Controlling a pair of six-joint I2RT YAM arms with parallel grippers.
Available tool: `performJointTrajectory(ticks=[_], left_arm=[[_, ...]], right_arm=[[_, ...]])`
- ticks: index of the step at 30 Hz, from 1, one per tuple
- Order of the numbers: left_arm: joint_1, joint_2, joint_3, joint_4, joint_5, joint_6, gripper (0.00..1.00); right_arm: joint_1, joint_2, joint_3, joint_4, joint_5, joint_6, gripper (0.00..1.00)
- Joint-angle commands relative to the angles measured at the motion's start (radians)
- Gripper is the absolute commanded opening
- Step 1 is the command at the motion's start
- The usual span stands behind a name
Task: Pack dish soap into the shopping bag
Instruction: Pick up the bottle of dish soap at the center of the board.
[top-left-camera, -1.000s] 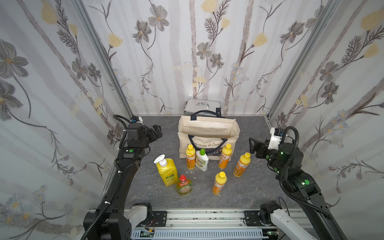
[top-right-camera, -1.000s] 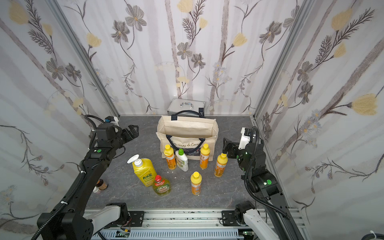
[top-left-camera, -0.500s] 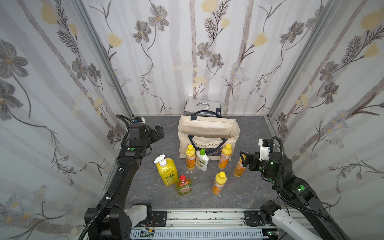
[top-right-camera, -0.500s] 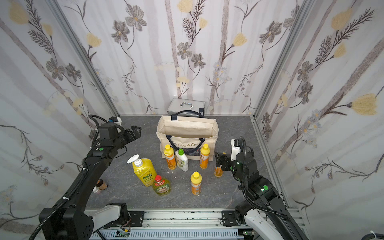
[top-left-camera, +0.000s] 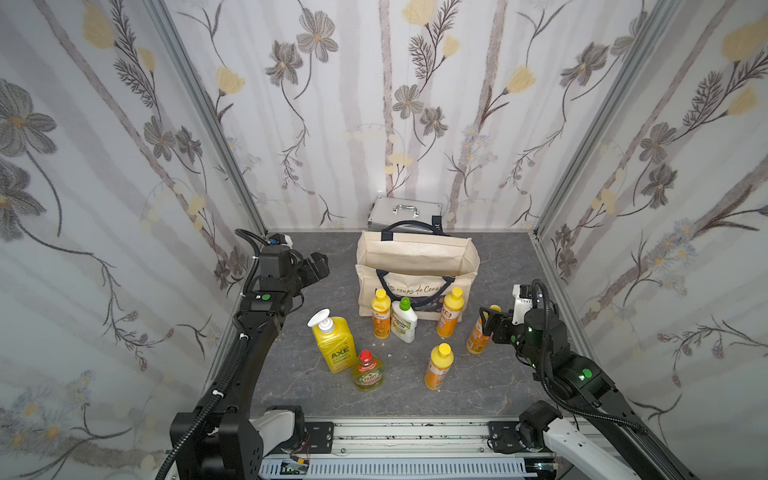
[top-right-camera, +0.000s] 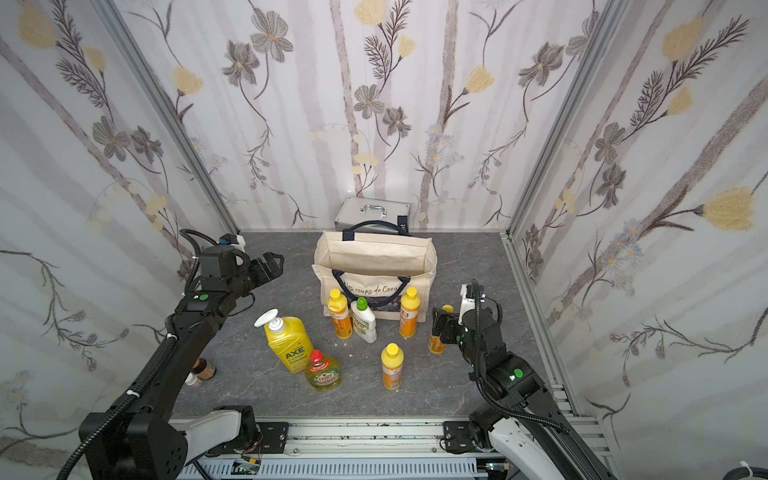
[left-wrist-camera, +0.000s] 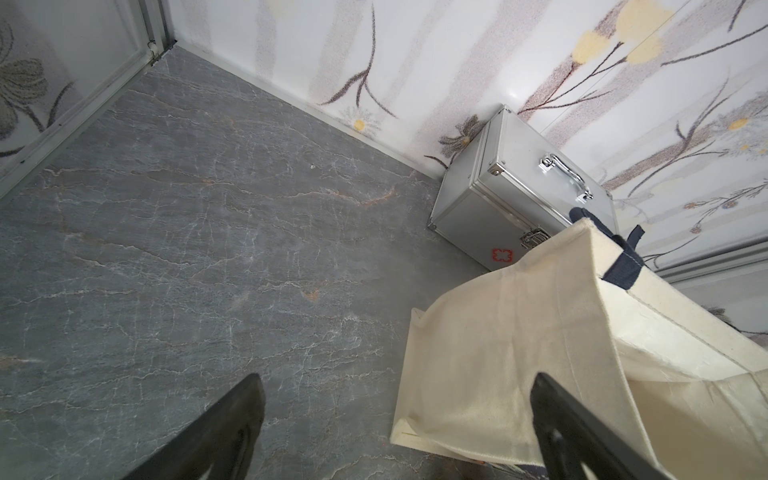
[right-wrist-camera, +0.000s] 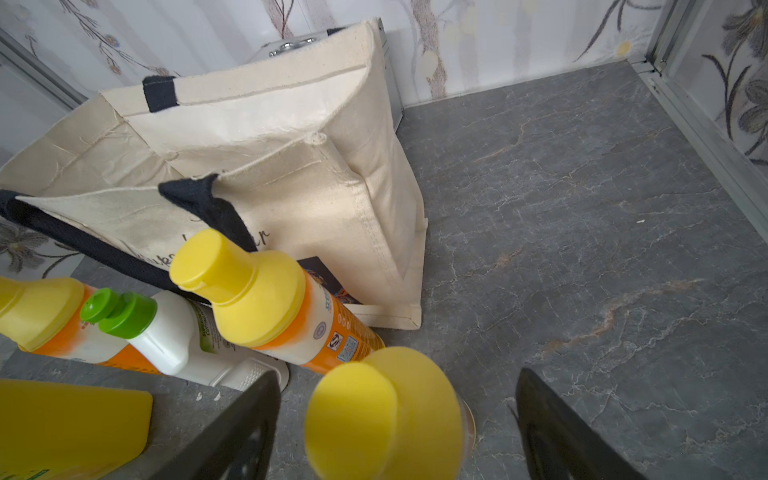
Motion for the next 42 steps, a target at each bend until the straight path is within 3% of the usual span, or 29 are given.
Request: performJointTrajectory(ticks=[1, 10, 25, 37, 42], left_arm=[[0.001, -0.003, 0.005, -0.007, -0.006, 0.015, 1.00], [-0.001, 0.009, 0.009, -0.011, 0.010, 0.017, 1.00], [-0.001, 0.026, 0.012, -0.015, 0.016, 0.024, 1.00], [-0.002, 0.025, 0.009, -0.012, 0.019, 0.022, 1.00], [-0.002, 0.026, 0.010, -0.013, 0.018, 0.023, 1.00]], right_arm=[[0.002, 0.030, 0.005, 0.080, 0.023, -0.036, 0.84], [0.017, 0.061, 0.012, 0.108, 0.030, -0.062, 0.81], [0.038, 0.107, 0.020, 0.083, 0.077, -0.086, 0.64], [0.041, 0.105, -0.008, 0.071, 0.100, -0.071, 0.60], [0.046, 0.099, -0.010, 0.074, 0.115, -0.072, 0.53]])
